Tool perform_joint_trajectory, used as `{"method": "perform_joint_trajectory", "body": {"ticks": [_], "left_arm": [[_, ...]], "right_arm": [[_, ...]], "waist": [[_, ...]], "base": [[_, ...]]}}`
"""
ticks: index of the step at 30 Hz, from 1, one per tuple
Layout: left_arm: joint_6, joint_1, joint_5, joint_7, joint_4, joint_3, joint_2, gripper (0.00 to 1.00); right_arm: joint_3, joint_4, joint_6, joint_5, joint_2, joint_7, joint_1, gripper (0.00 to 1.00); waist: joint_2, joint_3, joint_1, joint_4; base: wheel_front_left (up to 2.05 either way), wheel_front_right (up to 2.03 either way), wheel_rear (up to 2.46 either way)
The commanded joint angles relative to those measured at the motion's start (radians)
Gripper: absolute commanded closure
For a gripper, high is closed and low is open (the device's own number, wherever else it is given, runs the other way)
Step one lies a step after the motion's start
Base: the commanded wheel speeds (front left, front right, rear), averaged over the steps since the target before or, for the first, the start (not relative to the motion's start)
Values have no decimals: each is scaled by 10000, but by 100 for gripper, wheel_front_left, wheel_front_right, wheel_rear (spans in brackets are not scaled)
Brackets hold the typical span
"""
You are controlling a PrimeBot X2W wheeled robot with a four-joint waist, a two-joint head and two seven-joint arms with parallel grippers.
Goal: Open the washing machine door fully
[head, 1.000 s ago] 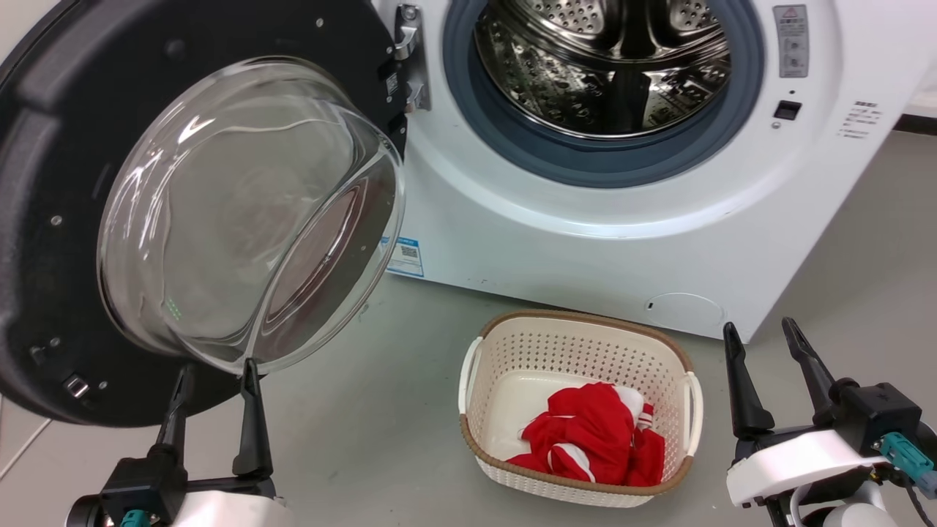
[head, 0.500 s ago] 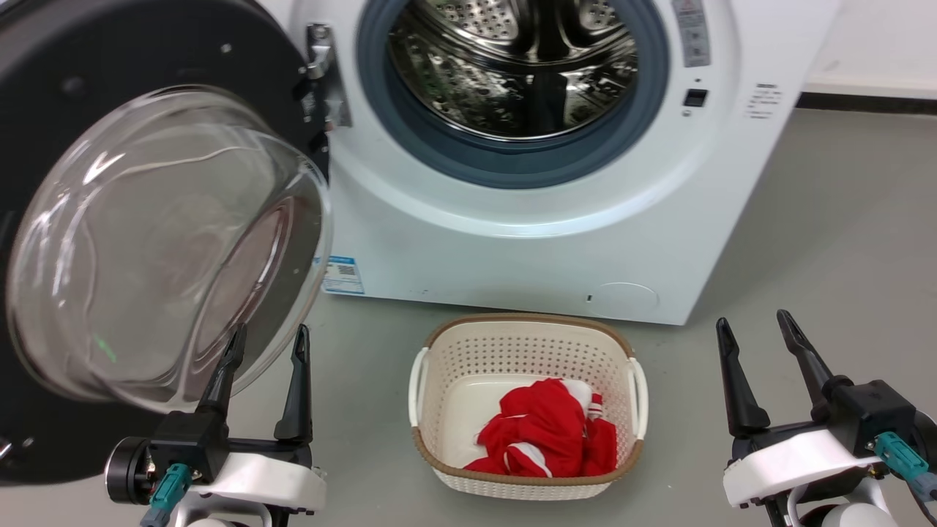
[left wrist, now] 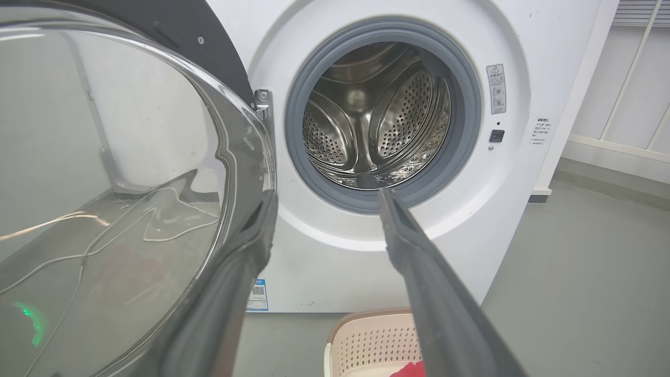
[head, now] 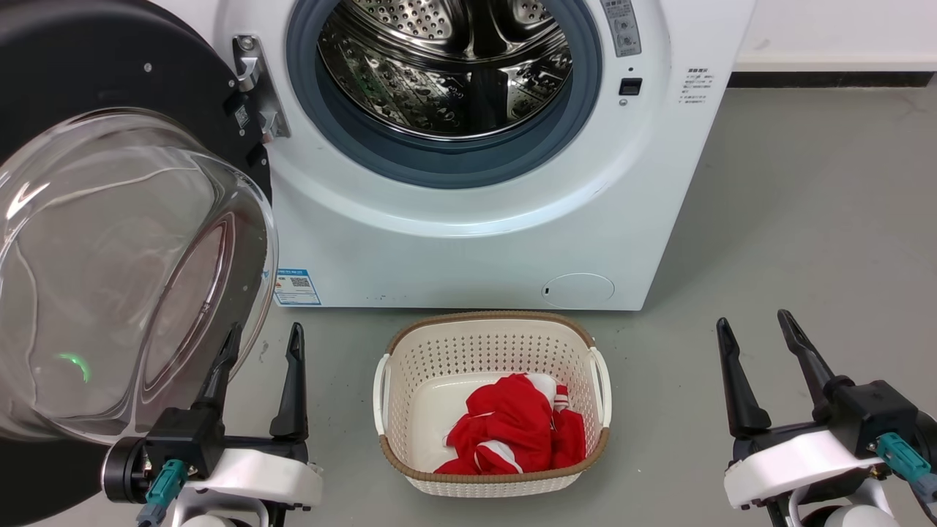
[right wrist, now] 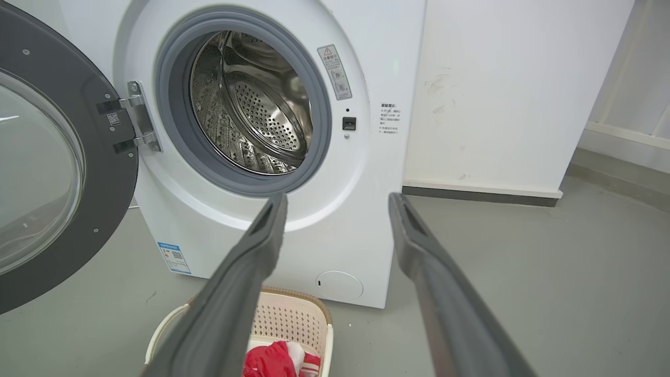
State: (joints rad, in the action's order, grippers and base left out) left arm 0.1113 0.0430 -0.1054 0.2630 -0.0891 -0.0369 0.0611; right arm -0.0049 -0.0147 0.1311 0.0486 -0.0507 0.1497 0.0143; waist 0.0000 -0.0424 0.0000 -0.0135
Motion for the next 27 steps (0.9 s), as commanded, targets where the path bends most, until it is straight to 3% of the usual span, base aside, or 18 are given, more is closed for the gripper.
{"method": "perform_joint_trajectory", "body": {"ticks": [1,25,26,27], "left_arm": [[-18,-23,48,23,12,-21,-3,0],[34,-78,38,23,323,-103,-78,0],[31,-12,39,0,267,-83,-82,100],[31,-36,33,-6,175,-69,-90,100]], "right_arm": [[-4,26,-7,19,12,30,-67,0],[-48,-83,-7,139,12,85,-17,0],[-38,-108,0,126,0,48,-4,100],[-35,-198,0,131,2,41,-27,100]], "waist": [[0,-2,0,14],[0,-17,0,160],[0,-17,0,160],[0,-17,0,160]], "base": [[0,0,0],[0,0,0],[0,0,0],[0,0,0]]}}
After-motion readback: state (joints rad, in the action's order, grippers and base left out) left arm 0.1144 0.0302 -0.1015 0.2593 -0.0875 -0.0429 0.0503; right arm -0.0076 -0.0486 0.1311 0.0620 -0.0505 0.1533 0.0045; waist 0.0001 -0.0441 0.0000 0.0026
